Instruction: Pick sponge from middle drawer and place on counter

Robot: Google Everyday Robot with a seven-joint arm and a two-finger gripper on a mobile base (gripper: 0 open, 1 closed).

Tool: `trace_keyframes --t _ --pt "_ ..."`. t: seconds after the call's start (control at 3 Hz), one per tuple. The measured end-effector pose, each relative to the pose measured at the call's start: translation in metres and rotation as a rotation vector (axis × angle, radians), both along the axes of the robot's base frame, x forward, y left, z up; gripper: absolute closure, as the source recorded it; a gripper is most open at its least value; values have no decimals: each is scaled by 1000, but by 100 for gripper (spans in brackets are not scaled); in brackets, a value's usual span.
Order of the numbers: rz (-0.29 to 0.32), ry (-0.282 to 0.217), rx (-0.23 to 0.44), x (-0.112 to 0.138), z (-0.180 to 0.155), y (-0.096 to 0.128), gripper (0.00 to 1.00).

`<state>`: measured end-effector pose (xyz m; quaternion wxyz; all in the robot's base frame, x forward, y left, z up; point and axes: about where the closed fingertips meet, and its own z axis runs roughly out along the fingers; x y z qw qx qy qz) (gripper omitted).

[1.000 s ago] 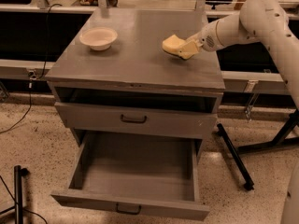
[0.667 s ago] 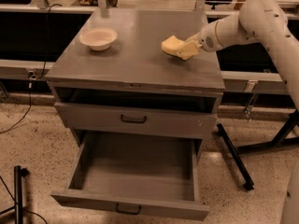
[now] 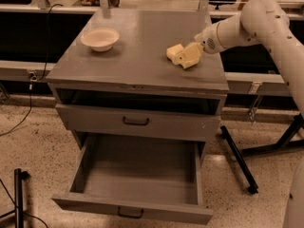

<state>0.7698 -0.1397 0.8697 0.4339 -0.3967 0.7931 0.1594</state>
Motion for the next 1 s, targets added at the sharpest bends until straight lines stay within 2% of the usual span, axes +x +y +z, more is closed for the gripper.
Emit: trace_keyframes --t 0.33,0.67,1.0 --pt "31 11 37 -5 4 0 0" --pt "43 -28 49 -21 28 -13 0" --pt "42 -32 48 -22 30 -15 0"
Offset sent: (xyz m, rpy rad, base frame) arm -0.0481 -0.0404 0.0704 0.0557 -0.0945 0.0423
